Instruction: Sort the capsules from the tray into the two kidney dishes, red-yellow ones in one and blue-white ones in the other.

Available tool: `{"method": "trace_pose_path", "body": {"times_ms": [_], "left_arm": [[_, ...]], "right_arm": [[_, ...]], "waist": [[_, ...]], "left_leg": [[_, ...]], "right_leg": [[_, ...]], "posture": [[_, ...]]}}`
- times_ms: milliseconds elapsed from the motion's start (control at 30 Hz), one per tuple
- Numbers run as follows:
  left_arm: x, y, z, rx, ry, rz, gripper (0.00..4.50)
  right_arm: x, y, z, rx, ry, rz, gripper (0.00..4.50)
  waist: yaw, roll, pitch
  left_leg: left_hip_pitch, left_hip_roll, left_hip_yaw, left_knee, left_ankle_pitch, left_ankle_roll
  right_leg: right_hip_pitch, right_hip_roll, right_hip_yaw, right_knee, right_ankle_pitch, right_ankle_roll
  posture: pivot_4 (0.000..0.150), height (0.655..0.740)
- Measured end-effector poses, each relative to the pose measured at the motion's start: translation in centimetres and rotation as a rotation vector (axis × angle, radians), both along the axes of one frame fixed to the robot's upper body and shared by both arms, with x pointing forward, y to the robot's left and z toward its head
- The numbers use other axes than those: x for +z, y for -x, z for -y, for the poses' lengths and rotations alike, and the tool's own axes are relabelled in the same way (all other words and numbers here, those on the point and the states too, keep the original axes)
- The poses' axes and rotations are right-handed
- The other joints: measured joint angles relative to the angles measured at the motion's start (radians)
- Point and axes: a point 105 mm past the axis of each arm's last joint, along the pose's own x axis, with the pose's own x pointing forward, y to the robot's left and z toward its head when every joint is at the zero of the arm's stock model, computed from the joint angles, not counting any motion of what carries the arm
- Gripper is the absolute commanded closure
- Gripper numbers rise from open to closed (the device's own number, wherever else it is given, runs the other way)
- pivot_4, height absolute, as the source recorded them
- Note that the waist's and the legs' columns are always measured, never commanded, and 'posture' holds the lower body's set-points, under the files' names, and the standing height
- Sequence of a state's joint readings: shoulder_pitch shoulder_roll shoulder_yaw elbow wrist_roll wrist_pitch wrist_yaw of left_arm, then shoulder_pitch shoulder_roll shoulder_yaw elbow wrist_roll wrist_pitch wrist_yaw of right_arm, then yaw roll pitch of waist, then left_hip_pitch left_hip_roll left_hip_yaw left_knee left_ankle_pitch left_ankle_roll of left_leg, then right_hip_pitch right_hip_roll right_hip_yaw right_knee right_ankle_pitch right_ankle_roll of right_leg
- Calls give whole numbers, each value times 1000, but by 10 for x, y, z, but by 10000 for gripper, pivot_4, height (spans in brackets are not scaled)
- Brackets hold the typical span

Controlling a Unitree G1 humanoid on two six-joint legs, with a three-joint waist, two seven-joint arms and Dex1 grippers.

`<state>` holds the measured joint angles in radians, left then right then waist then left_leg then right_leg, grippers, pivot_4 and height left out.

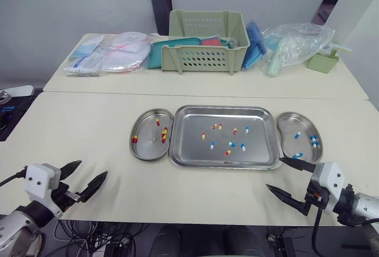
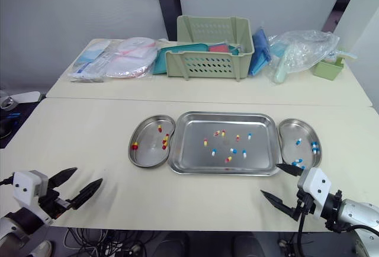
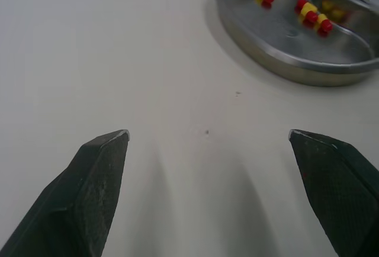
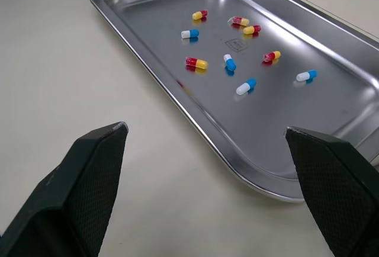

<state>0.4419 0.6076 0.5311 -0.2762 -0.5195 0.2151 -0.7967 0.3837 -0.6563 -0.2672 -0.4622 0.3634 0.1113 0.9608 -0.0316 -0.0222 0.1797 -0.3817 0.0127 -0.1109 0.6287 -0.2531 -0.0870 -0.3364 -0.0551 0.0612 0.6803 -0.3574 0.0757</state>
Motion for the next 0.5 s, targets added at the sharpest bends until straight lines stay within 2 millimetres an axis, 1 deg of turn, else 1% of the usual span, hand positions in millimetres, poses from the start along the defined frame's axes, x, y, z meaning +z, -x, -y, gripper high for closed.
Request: {"method": "trace_pose_path", "body": {"times_ms": [33,100,167,233,300,433,500], "left_arm": [[2,-2,13,-43,16,10,0],[10,-6,47,-145,62,41,0],[18,-13,65,-174,87,68,0],[29,-22,92,-208,126,103,0],[33,-28,110,-224,133,96,0],[29,-41,135,-219,128,29,0],[32,-48,145,-203,165,43,3856]], "right_arm": [[-1,0,0,4,-2,1,212],[-6,1,-2,24,-3,-1,212],[-8,1,0,22,-2,-1,212],[-12,1,2,14,-1,-2,212],[-13,2,3,16,6,3,212],[-18,6,4,10,8,-12,212],[-19,8,4,9,7,-17,0]], "waist": [[1,0,0],[2,0,0],[2,0,0],[3,0,-1],[2,0,-1],[0,1,-1],[0,1,-1]], "left_leg": [[0,0,0,0,0,0],[0,0,0,0,0,0],[0,0,0,0,0,0],[0,0,0,1,0,0],[0,0,0,1,0,0],[1,0,0,1,0,0],[1,0,0,1,0,0]], "right_leg": [[0,0,0,0,0,0],[0,0,0,0,0,0],[0,0,0,0,0,0],[1,0,0,0,0,0],[1,0,0,0,0,1],[1,0,0,1,0,1],[1,0,0,1,0,1]], "posture": [[1500,7390],[1500,7390],[1500,7390],[1500,7390],[1500,7390],[1500,7390],[1500,7390]]}}
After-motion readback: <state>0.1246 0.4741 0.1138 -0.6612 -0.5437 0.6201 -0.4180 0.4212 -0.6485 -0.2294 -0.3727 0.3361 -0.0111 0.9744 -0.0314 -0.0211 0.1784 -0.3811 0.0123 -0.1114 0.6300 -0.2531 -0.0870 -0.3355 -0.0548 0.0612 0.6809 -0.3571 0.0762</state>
